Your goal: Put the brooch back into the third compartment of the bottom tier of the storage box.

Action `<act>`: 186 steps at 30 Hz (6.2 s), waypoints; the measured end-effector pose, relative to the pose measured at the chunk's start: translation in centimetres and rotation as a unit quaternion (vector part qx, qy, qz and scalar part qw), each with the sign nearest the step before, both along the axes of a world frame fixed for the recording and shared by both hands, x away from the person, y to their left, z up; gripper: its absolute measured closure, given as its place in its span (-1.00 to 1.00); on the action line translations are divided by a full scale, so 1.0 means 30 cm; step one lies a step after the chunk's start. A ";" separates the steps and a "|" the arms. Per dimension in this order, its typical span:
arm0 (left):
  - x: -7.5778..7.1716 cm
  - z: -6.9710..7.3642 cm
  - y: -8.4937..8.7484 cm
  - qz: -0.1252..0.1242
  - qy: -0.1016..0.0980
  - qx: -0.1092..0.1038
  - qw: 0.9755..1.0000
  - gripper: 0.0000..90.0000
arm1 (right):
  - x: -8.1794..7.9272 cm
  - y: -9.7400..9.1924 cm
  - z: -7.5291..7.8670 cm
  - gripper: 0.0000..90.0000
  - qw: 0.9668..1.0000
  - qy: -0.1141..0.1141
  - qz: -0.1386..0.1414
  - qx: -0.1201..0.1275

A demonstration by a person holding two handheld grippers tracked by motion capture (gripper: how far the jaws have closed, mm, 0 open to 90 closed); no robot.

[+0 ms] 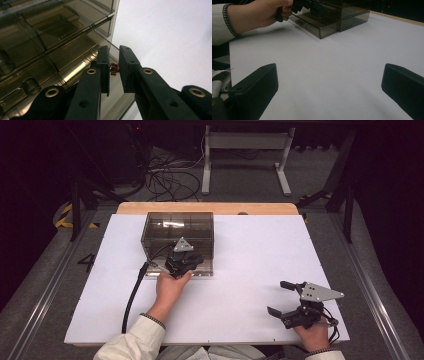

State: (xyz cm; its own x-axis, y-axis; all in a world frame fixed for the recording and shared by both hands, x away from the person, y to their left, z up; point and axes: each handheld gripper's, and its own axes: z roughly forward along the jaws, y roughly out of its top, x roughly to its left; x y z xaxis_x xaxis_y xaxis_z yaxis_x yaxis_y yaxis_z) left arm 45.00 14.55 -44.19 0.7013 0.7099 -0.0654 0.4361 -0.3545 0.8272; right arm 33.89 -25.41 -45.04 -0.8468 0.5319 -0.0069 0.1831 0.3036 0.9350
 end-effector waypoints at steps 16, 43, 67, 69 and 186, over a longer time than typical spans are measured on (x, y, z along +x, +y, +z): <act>0.021 -0.032 0.002 -0.001 0.038 0.004 0.999 0.77 | -0.001 0.000 0.000 -0.97 1.000 0.001 0.000 0.000; -0.037 0.033 -0.009 -0.007 0.003 -0.003 1.000 0.33 | -0.002 -0.003 -0.001 -0.97 1.000 0.001 0.000 0.001; -0.103 0.109 0.005 -0.021 -0.023 -0.018 0.999 0.13 | -0.002 -0.003 -0.001 -0.97 1.000 0.002 0.001 0.003; -0.118 0.123 0.005 -0.022 -0.032 -0.019 0.999 0.03 | -0.001 -0.003 -0.001 -0.97 1.000 0.002 0.001 0.003; -0.472 -0.080 0.417 -0.008 -0.101 -0.065 0.993 -0.87 | 0.002 0.006 -0.010 -0.97 1.000 0.011 0.010 -0.005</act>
